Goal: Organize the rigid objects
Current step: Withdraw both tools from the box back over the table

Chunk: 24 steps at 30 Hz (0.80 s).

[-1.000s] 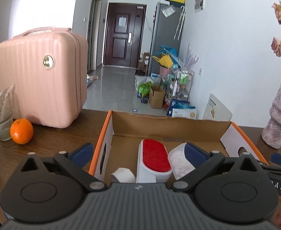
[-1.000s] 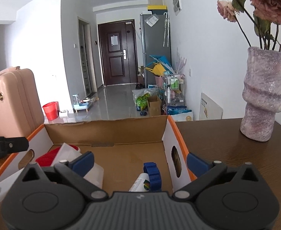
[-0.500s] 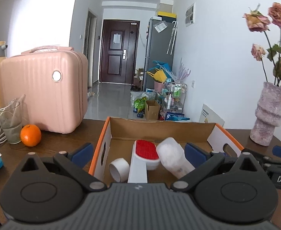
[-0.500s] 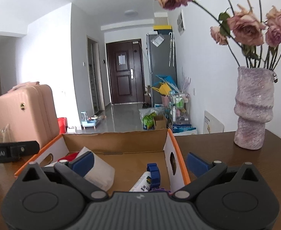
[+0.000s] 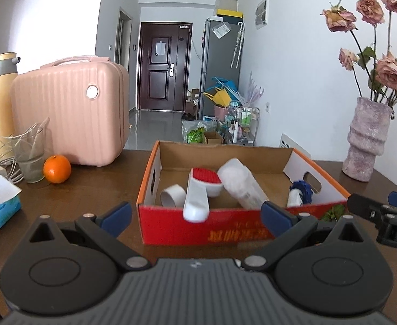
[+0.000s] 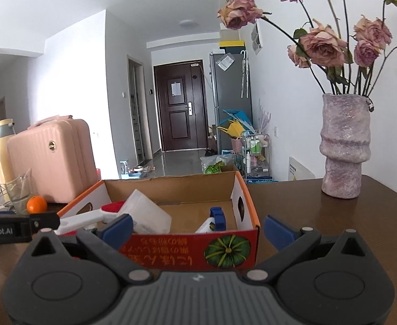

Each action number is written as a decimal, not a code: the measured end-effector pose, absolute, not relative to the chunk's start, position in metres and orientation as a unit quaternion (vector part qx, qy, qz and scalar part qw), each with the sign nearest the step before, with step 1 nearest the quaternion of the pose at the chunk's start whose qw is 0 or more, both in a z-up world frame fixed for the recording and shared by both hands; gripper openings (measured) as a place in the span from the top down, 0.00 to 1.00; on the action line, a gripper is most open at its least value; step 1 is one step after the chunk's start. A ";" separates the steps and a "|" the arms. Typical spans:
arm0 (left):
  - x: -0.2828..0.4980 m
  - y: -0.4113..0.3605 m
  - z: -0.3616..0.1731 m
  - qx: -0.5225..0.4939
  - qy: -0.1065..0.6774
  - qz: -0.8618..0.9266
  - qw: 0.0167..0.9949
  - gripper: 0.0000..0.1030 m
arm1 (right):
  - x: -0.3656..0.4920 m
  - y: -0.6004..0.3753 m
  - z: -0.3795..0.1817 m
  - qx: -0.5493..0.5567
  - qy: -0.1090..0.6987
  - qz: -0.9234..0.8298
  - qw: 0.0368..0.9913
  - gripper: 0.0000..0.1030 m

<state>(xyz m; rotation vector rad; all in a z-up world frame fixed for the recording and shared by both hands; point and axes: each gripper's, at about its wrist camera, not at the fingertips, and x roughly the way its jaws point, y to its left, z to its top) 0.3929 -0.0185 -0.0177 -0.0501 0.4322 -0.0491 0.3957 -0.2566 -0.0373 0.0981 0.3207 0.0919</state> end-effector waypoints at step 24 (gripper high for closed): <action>0.325 -0.004 -0.033 -0.023 0.244 -0.029 0.969 0.00 | 0.325 -0.238 -0.061 0.010 0.188 0.063 0.980 0.02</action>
